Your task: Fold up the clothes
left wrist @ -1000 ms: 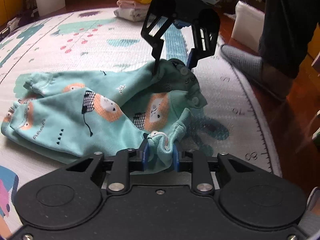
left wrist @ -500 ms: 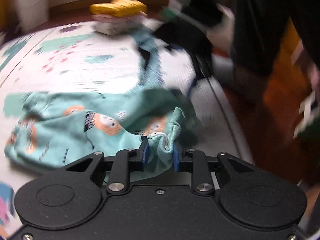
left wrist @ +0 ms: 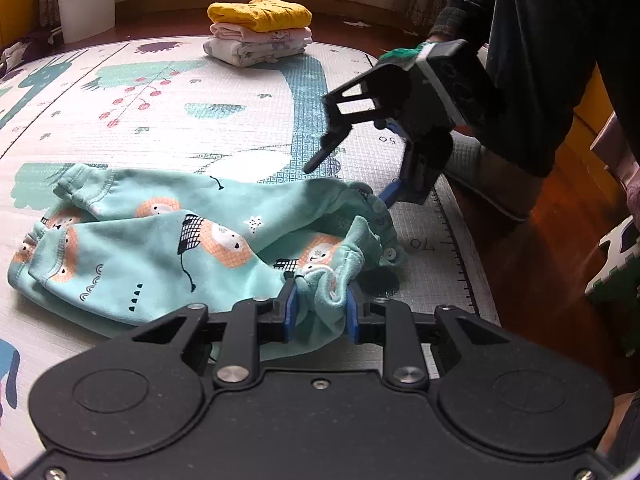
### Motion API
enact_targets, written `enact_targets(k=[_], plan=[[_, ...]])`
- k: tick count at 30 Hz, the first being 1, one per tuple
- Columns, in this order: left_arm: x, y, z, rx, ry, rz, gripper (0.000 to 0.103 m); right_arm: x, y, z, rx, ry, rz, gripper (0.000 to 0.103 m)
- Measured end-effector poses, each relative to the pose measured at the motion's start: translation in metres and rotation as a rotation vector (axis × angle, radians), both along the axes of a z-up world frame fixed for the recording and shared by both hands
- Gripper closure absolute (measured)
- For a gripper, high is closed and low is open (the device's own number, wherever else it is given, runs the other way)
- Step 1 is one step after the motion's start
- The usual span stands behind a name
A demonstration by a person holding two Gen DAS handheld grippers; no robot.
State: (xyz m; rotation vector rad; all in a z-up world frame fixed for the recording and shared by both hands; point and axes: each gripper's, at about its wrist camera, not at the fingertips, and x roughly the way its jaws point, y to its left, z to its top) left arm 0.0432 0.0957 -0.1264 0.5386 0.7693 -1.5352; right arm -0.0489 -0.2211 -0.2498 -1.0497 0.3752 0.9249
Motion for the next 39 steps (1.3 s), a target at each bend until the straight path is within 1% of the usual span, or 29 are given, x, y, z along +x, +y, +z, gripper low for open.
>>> enact_targets(k=[2, 3, 4, 5, 6, 7, 8, 9, 11, 13, 14, 16, 19, 23, 26, 28, 29, 30, 33, 35, 38, 39], plan=[[-0.001, -0.001, -0.002, 0.008, -0.005, -0.006, 0.080, 0.003, -0.002, 0.001, -0.003, 0.029, 0.041, 0.044], [-0.003, -0.001, -0.003, 0.017, -0.018, -0.018, 0.080, 0.005, -0.003, 0.002, -0.001, 0.052, 0.061, 0.045], [-0.006, -0.002, -0.004, 0.028, -0.038, -0.034, 0.080, 0.008, -0.003, 0.004, 0.004, 0.089, 0.069, 0.053], [-0.008, -0.004, -0.005, 0.040, -0.057, -0.050, 0.080, 0.012, -0.003, 0.006, 0.009, 0.126, 0.076, 0.056], [-0.011, -0.005, -0.006, 0.054, -0.081, -0.072, 0.080, 0.016, -0.003, 0.008, 0.018, 0.171, 0.078, 0.057], [-0.015, -0.008, -0.007, 0.070, -0.107, -0.104, 0.080, 0.022, -0.004, 0.012, 0.042, 0.237, 0.064, 0.059], [-0.019, -0.010, -0.007, 0.083, -0.125, -0.137, 0.080, 0.028, -0.006, 0.016, 0.057, 0.277, 0.068, 0.062], [-0.023, -0.011, -0.007, 0.095, -0.139, -0.168, 0.080, 0.033, -0.005, 0.019, 0.050, 0.300, 0.076, 0.062], [-0.033, -0.012, -0.004, 0.119, -0.161, -0.252, 0.080, 0.044, -0.006, 0.029, 0.071, 0.389, 0.087, 0.066], [-0.036, -0.012, 0.002, 0.124, -0.141, -0.295, 0.080, 0.047, -0.007, 0.039, 0.070, 0.458, 0.112, 0.067], [-0.032, -0.011, 0.006, 0.112, -0.110, -0.287, 0.080, 0.050, -0.009, 0.046, 0.097, 0.510, 0.113, 0.067], [-0.015, -0.007, 0.016, 0.063, -0.035, -0.222, 0.080, 0.066, -0.014, 0.064, 0.177, 0.633, 0.076, 0.067], [0.027, 0.004, 0.033, -0.022, 0.061, -0.097, 0.080, 0.103, -0.031, 0.095, 0.314, 0.740, 0.001, 0.067], [0.097, 0.025, 0.047, -0.166, 0.188, 0.116, 0.079, 0.169, -0.062, 0.126, 0.538, 0.814, -0.118, 0.068], [0.148, 0.037, 0.042, -0.262, 0.276, 0.274, 0.079, 0.229, -0.084, 0.128, 0.709, 0.865, -0.232, 0.068], [0.176, 0.039, 0.029, -0.305, 0.348, 0.361, 0.079, 0.266, -0.100, 0.119, 0.806, 0.910, -0.321, 0.068], [0.189, 0.039, 0.022, -0.324, 0.385, 0.402, 0.079, 0.283, -0.106, 0.110, 0.844, 0.952, -0.361, 0.069], [0.201, 0.039, 0.013, -0.330, 0.418, 0.442, 0.080, 0.299, -0.112, 0.100, 0.879, 0.994, -0.409, 0.069], [0.230, 0.036, -0.014, -0.327, 0.500, 0.558, 0.080, 0.335, -0.123, 0.064, 0.944, 1.068, -0.553, 0.069], [0.244, 0.037, -0.030, -0.321, 0.542, 0.621, 0.080, 0.351, -0.127, 0.044, 0.974, 1.092, -0.642, 0.070], [0.258, 0.035, -0.048, -0.286, 0.569, 0.711, 0.080, 0.356, -0.130, 0.016, 1.024, 1.098, -0.764, 0.070], [0.262, 0.034, -0.053, -0.271, 0.568, 0.761, 0.078, 0.359, -0.131, 0.010, 1.037, 1.091, -0.811, 0.070]])
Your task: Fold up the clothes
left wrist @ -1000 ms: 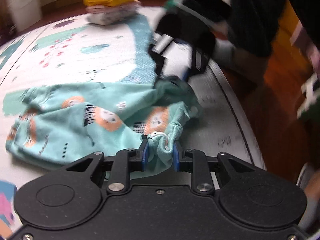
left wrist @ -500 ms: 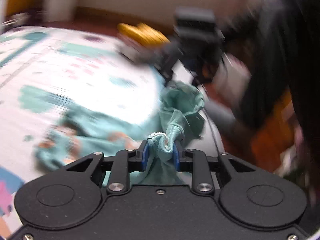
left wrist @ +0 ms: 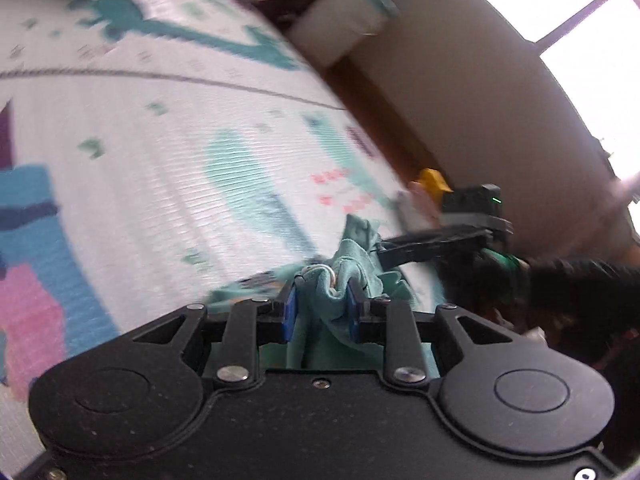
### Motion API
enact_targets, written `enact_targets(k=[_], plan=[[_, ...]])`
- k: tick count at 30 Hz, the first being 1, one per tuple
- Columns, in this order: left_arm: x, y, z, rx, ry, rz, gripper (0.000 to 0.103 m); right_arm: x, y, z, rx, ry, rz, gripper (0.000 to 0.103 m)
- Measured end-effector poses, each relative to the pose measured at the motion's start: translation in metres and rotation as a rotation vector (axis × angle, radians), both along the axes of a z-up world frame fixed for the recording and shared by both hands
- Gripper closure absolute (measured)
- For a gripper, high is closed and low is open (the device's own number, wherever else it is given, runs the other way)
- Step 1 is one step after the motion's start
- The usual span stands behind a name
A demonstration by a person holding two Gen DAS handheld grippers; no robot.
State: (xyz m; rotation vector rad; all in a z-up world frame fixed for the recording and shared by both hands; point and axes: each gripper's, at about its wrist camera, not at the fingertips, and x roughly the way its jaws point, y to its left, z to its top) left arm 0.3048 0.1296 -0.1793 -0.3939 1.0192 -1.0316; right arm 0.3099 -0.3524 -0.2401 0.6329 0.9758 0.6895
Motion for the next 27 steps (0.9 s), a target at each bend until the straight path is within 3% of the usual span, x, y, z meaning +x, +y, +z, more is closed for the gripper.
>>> enact_targets(k=[1, 3, 4, 6, 7, 10, 15, 16, 17, 18, 19, 21, 22, 24, 27], plan=[[0.003, -0.001, -0.004, 0.031, 0.012, 0.056, 0.076, 0.002, -0.001, -0.008, 0.000, 0.023, -0.042, 0.070], [0.007, 0.000, -0.010, 0.080, 0.030, 0.168, 0.059, 0.001, 0.002, -0.019, 0.008, 0.056, -0.122, 0.066], [0.006, 0.006, -0.007, 0.077, 0.026, 0.205, 0.059, -0.002, 0.000, -0.021, 0.013, 0.062, -0.160, 0.061], [-0.002, 0.018, 0.001, 0.046, 0.011, 0.249, 0.058, -0.013, -0.005, -0.019, 0.022, 0.039, -0.197, 0.036], [-0.009, 0.025, 0.004, 0.024, 0.006, 0.259, 0.057, -0.020, -0.007, -0.015, 0.015, 0.016, -0.212, 0.031], [-0.040, 0.036, 0.011, 0.016, -0.046, 0.230, 0.056, -0.051, -0.002, 0.009, -0.107, -0.161, -0.196, 0.032], [-0.092, 0.003, 0.027, 0.030, -0.313, 0.062, 0.058, -0.090, 0.060, 0.038, -0.304, -0.468, 0.047, 0.038], [-0.096, -0.009, 0.028, 0.061, -0.379, 0.017, 0.058, -0.089, 0.076, 0.038, -0.330, -0.487, 0.101, 0.041], [-0.094, -0.025, 0.024, 0.140, -0.454, -0.028, 0.059, -0.084, 0.088, 0.032, -0.356, -0.474, 0.120, 0.041], [-0.088, -0.042, 0.011, 0.284, -0.507, -0.048, 0.060, -0.074, 0.095, 0.024, -0.401, -0.420, 0.112, 0.041], [-0.082, -0.047, 0.005, 0.366, -0.516, -0.036, 0.062, -0.064, 0.102, 0.015, -0.449, -0.366, 0.102, 0.044], [-0.070, -0.044, 0.002, 0.400, -0.496, 0.012, 0.068, -0.059, 0.099, 0.002, -0.519, -0.323, 0.062, 0.046], [-0.069, -0.039, 0.008, 0.378, -0.503, 0.036, 0.068, -0.062, 0.097, 0.006, -0.497, -0.342, 0.055, 0.046], [-0.073, -0.031, 0.025, 0.298, -0.536, 0.076, 0.068, -0.072, 0.097, 0.016, -0.465, -0.406, 0.067, 0.046], [-0.068, -0.038, 0.028, 0.275, -0.554, 0.075, 0.068, -0.081, 0.110, 0.024, -0.499, -0.527, 0.125, 0.045]])
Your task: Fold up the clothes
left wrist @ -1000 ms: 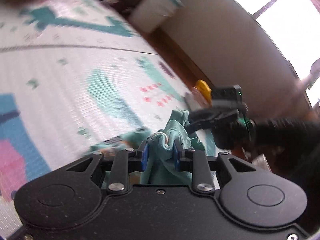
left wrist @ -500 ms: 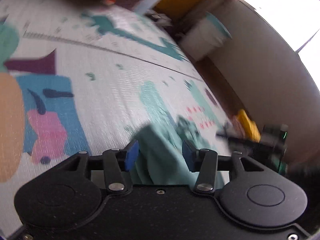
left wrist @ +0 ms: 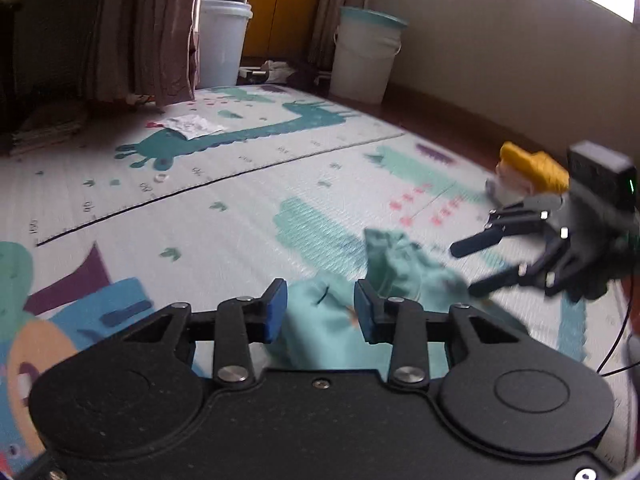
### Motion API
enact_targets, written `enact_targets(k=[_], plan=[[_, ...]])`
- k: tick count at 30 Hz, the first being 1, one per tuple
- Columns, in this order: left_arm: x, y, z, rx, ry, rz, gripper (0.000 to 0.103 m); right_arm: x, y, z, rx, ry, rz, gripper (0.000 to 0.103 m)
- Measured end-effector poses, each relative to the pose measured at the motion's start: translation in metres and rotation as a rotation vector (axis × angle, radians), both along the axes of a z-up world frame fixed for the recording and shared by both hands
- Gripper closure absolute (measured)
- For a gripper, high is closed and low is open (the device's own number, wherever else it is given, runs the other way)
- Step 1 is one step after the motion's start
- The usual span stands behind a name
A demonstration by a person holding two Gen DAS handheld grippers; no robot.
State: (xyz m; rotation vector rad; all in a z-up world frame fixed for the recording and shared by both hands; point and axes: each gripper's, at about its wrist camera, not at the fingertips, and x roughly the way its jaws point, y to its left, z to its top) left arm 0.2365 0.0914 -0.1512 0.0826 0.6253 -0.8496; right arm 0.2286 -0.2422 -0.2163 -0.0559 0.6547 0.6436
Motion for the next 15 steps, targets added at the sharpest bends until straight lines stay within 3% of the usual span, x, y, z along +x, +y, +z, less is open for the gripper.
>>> enact_targets(k=[2, 5, 6, 9, 11, 13, 15], plan=[[0.005, -0.017, -0.012, 0.049, -0.016, -0.045, 0.068, 0.003, 0.009, 0.001, -0.029, -0.036, 0.023, 0.044], [0.014, -0.033, -0.040, 0.251, 0.039, -0.017, 0.068, 0.019, 0.012, -0.003, -0.041, -0.031, -0.006, 0.042], [0.014, -0.033, -0.040, 0.247, 0.043, -0.017, 0.068, 0.022, 0.008, -0.001, -0.054, -0.038, -0.013, 0.042], [0.004, -0.027, -0.020, 0.089, 0.003, -0.059, 0.068, 0.019, -0.006, 0.003, -0.081, -0.077, -0.002, 0.042], [0.000, -0.032, -0.017, 0.051, -0.022, -0.088, 0.065, 0.019, -0.009, 0.004, -0.098, -0.098, 0.024, 0.042], [0.006, -0.038, -0.030, 0.093, -0.002, -0.084, 0.064, 0.024, -0.007, -0.002, -0.115, -0.073, 0.046, 0.042], [0.020, -0.046, -0.058, 0.203, 0.069, -0.072, 0.063, 0.040, -0.005, -0.021, -0.124, 0.052, 0.026, 0.038]])
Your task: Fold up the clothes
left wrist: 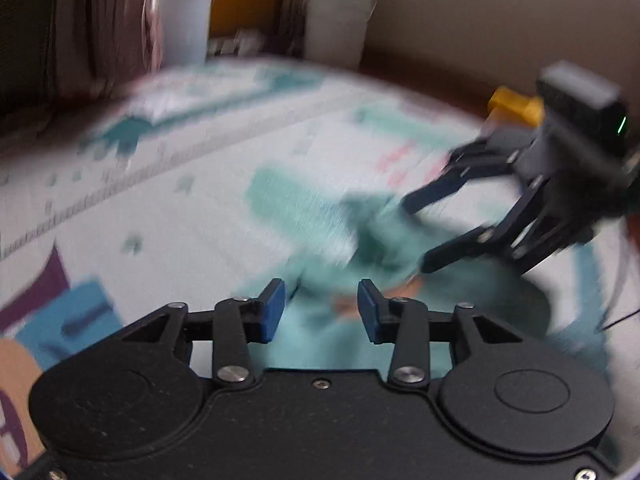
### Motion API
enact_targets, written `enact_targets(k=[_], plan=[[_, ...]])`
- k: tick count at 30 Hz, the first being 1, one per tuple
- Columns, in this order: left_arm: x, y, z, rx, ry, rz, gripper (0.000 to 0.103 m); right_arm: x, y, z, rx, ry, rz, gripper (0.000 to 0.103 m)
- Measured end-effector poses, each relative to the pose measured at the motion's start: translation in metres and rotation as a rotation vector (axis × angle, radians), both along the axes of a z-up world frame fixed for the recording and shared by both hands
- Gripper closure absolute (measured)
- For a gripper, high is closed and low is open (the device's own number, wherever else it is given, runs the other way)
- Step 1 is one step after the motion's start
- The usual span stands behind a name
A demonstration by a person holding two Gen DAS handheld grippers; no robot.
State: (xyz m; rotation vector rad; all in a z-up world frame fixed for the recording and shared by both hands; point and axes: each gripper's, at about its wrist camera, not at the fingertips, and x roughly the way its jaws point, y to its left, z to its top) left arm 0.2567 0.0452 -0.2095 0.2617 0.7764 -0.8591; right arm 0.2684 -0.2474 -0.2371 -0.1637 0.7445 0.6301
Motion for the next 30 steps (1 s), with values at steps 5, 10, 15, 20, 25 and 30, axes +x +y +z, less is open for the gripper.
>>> enact_targets(k=[5, 10, 15, 20, 25, 30], plan=[[0.001, -0.005, 0.007, -0.006, -0.021, 0.003, 0.062, 0.005, 0.000, -0.003, 0.013, 0.012, -0.024, 0.037], [-0.057, 0.011, 0.049, -0.142, -0.093, -0.047, 0.062, -0.049, -0.013, 0.032, 0.123, -0.121, 0.007, 0.037], [-0.090, 0.006, 0.036, -0.152, -0.075, -0.012, 0.062, -0.096, -0.004, 0.027, 0.108, -0.162, 0.003, 0.044], [-0.101, -0.015, -0.012, 0.007, -0.156, -0.098, 0.062, -0.093, 0.003, -0.020, 0.093, 0.015, -0.025, 0.041], [-0.094, -0.004, 0.017, -0.039, -0.119, -0.093, 0.063, -0.107, 0.009, 0.003, 0.059, -0.094, 0.014, 0.042], [-0.085, -0.003, -0.006, -0.001, -0.071, -0.053, 0.061, -0.097, 0.016, -0.013, 0.044, 0.012, 0.028, 0.037]])
